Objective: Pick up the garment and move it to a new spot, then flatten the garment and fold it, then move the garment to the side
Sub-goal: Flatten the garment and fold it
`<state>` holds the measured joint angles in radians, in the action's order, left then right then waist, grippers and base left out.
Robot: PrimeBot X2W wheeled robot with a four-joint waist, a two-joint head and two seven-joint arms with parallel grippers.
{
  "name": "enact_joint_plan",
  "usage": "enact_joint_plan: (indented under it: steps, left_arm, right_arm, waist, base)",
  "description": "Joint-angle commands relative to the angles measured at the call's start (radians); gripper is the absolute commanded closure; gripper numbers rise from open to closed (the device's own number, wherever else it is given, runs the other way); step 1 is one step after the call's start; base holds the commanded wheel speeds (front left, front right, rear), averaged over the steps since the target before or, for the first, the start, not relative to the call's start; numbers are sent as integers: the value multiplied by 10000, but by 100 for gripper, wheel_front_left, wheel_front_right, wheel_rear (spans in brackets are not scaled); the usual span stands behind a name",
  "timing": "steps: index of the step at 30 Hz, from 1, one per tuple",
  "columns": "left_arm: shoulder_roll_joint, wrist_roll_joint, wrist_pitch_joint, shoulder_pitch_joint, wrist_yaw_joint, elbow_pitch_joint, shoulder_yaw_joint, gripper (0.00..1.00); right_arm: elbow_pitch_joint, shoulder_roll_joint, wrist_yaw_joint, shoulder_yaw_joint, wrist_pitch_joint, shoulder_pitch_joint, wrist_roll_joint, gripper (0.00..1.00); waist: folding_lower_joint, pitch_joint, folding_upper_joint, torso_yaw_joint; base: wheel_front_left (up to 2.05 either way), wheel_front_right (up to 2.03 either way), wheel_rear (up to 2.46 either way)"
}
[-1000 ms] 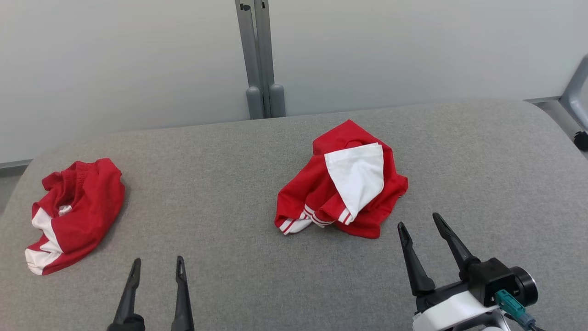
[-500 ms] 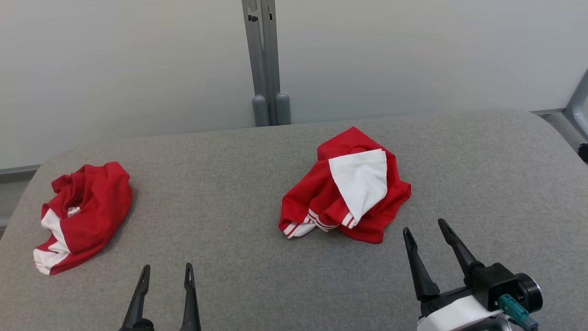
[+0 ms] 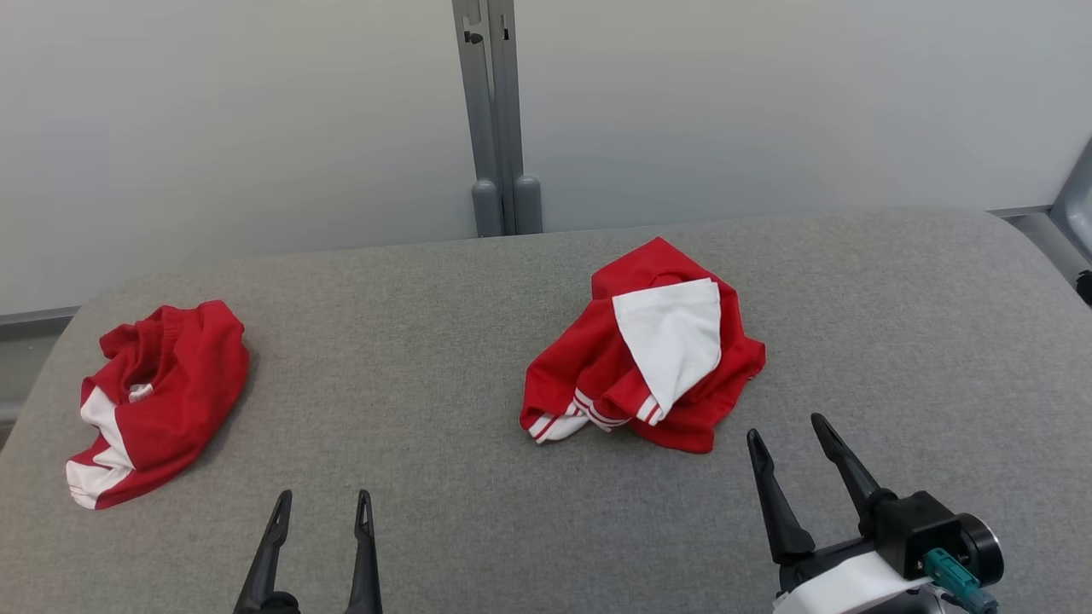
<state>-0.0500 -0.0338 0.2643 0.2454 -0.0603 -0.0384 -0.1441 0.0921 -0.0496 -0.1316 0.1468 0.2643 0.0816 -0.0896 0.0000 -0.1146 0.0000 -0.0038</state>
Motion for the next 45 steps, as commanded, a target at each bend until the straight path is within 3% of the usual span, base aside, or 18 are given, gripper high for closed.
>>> enact_joint_plan:
  steps: [1,19,26,32,37,42,45]
  left_arm:
    - [-11,133,2,103,73,-7,21,0]
    - [-11,253,2,117,-31,22,-188,0]
    - [-223,685,2,-555,470,503,-969,0]
    - [-615,1353,-1,-1884,747,1580,-2399,0]
    - [-588,1300,2,-3287,1013,2681,-3280,0]
    - [-674,1545,-3,-4327,935,3913,-3908,0]
    - [-578,1662,3,-5152,636,4956,-4053,0]
  right_arm:
    - [36,-15,17,10,3,132,-62,0]
    - [69,-15,17,18,3,62,39,0]
    - [20,-17,17,-105,3,-74,87,0]
    - [-100,-17,17,-63,3,-299,215,0]
    - [-189,-17,17,-91,3,-535,312,0]
    - [-251,-14,17,-43,3,-740,336,0]
    - [-303,-11,17,8,3,-908,297,0]
  waist:
    - [0,7,0,7]
    - [0,131,0,-106]
    - [0,422,0,-204]
    - [0,804,0,-551]
    - [0,1289,0,-1050]
    - [0,1784,0,-1556]
    - [0,2164,0,-1826]
  base:
    - [0,0,0]
    - [0,0,0]
    - [0,0,0]
    - [0,0,0]
    - [0,0,0]
    - [0,0,0]
    - [0,0,0]
